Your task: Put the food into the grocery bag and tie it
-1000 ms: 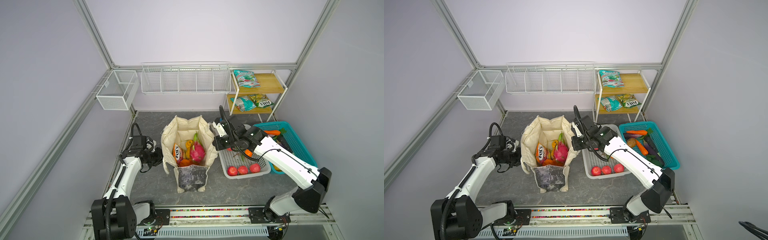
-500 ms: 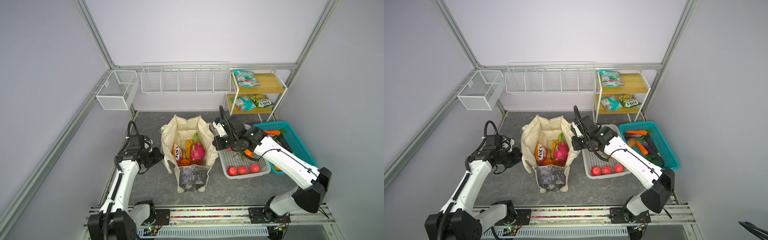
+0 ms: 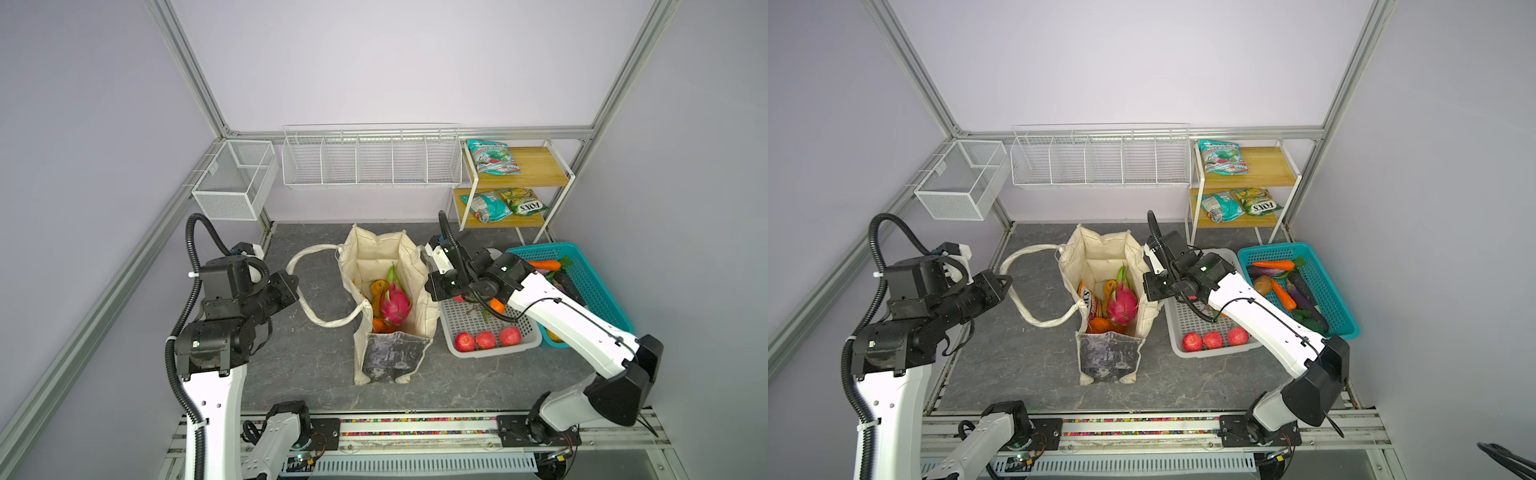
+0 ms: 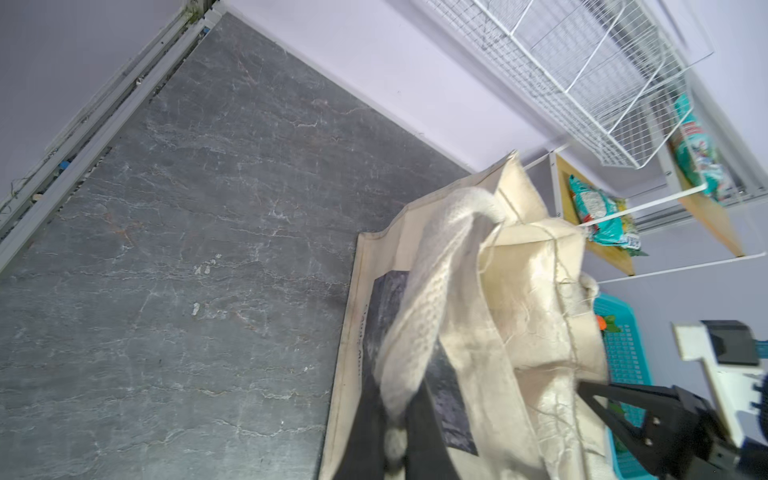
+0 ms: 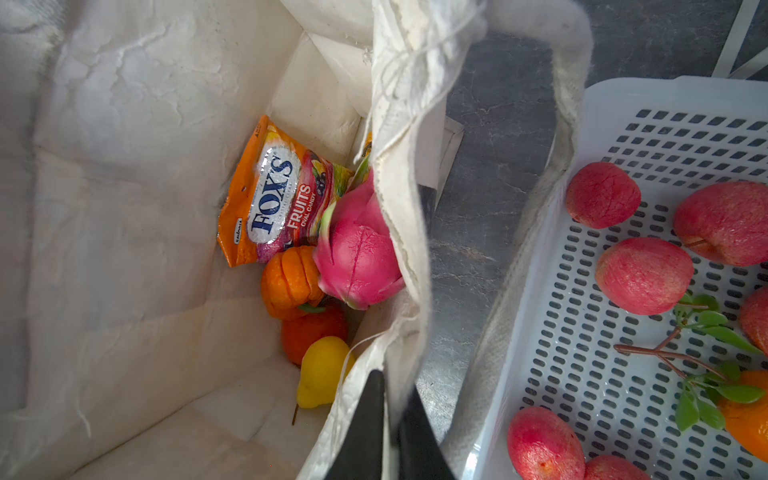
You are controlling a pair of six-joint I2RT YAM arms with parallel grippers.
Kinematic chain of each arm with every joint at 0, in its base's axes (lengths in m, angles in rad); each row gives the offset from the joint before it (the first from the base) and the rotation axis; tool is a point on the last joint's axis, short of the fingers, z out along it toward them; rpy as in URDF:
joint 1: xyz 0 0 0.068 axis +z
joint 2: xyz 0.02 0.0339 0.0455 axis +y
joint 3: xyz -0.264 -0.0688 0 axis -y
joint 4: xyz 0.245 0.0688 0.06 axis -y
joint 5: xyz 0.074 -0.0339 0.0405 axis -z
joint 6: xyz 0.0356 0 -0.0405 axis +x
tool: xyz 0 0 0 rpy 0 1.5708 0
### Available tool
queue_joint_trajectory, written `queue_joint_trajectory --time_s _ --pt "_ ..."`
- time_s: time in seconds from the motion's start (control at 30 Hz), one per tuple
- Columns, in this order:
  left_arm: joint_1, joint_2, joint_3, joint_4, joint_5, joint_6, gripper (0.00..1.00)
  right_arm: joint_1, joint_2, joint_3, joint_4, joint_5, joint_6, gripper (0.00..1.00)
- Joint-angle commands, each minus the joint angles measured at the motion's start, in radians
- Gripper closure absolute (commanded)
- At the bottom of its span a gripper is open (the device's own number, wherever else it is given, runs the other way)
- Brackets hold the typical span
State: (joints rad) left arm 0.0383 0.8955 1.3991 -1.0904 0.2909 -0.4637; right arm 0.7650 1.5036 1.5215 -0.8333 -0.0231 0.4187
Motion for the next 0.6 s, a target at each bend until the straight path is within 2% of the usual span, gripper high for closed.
queue_joint_trajectory --time_s 0.0,0.2,0.33,0.43,0.57 --pt "0.000 -0.004 0.037 0.020 0.062 -0.060 1.00 -0.006 -0.026 -0.002 0.018 -0.013 -0.001 0.88" --pt "0.001 -0.003 0.029 0.113 0.175 -0.131 1.00 -0.005 -0.039 -0.001 0.025 -0.018 -0.003 0.85" --pt "0.001 0.013 0.046 0.142 0.208 -0.150 1.00 -0.005 -0.043 0.007 0.028 -0.025 -0.004 0.82" --pt "0.001 0.028 0.056 0.134 0.205 -0.136 1.00 -0.005 -0.045 0.016 0.027 -0.026 -0.007 0.71" --pt "0.008 0.044 0.057 0.098 0.179 -0.100 1.00 -0.009 -0.074 0.027 0.026 0.005 -0.003 0.48"
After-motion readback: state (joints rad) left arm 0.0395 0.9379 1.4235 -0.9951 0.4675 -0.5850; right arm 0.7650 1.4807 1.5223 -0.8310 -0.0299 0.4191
